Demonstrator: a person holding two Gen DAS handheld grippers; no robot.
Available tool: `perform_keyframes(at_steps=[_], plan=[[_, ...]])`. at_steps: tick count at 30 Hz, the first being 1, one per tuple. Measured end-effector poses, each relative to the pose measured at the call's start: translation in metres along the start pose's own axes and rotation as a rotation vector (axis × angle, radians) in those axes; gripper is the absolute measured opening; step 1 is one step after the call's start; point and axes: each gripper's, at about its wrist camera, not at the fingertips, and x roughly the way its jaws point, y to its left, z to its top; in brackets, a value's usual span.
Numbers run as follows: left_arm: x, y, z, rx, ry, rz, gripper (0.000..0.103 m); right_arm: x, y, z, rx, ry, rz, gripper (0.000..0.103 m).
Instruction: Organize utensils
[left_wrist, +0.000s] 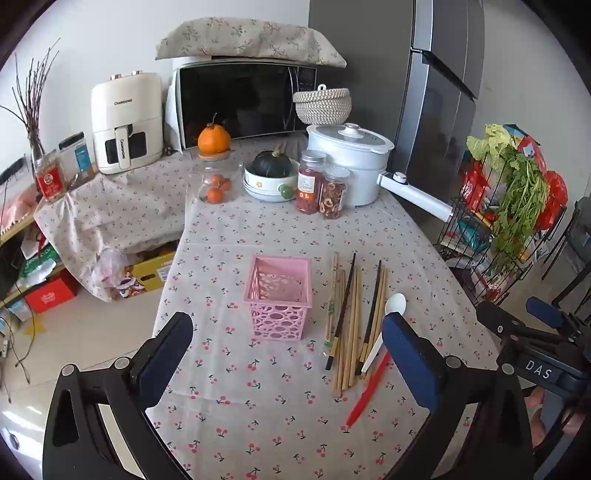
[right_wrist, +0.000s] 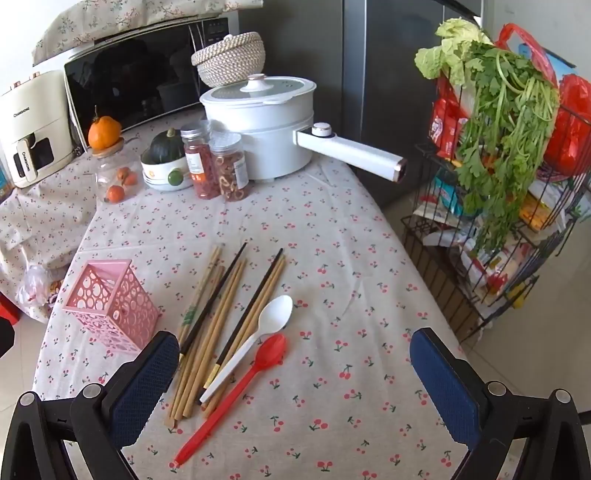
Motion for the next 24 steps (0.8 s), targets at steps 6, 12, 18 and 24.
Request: perform_keyframes(at_steps=[6, 12, 18, 24], plan=[[-0.001, -0.012, -0.01, 0.034, -0.009, 0.004, 0.103, 0.002, -0.001, 0.0, -0.005, 0.002, -0.001, 0.103], [0.007, -0.001, -0.004, -0.002, 0.031, -0.002, 0.103, 0.009, -0.005, 0.003, 0.007, 0.005, 0.001, 0.103], [0.005, -0.003, -0.003, -0.001, 0.029, -0.003, 0.103, 0.003, -0.004, 0.0, 0.024, -0.005, 0.0, 0.103], [0.011, -0.003, -0.004, 0.006, 0.048, 0.0, 0.103, 0.002, -0.001, 0.0, 0.02, -0.008, 0.004, 0.103]])
